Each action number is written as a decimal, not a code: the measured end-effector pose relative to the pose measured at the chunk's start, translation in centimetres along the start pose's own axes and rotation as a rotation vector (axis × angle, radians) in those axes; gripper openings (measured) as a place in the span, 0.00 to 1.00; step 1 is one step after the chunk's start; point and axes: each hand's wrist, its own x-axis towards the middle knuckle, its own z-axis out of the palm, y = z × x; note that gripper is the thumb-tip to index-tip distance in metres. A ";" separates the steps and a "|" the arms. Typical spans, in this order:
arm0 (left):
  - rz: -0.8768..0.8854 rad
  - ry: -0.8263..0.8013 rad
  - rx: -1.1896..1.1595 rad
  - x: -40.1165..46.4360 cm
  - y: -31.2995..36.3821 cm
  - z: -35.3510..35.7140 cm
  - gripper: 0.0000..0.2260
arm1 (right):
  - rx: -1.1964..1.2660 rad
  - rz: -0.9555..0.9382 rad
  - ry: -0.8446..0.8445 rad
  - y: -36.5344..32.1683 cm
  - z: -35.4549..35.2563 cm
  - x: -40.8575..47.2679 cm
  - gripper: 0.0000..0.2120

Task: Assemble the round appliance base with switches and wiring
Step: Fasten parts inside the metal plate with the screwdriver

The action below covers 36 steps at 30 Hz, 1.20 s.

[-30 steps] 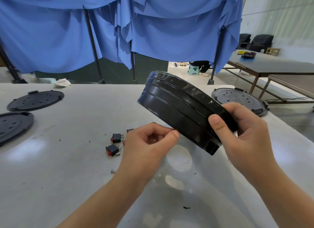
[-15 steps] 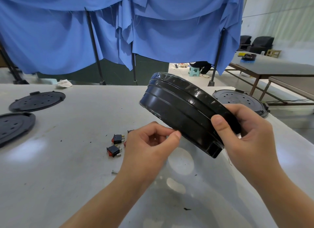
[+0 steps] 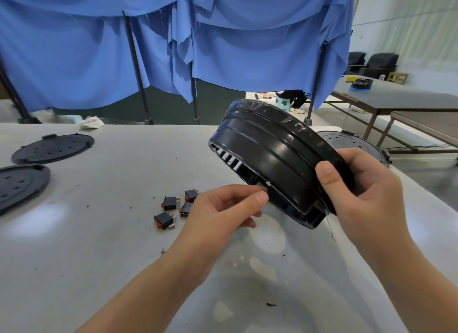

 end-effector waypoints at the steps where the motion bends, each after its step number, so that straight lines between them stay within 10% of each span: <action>1: -0.004 -0.009 -0.037 0.0 0.1 0.0 0.16 | -0.011 -0.010 -0.003 -0.2 0.2 -0.2 0.02; 12: -0.170 0.025 -0.464 0.1 -1.1 0.2 0.10 | -0.349 -0.172 0.030 0.5 2.1 -1.7 0.06; 36: -0.211 -0.026 -0.417 1.5 -3.7 0.4 0.10 | -0.376 -0.152 0.012 1.5 1.5 -1.8 0.05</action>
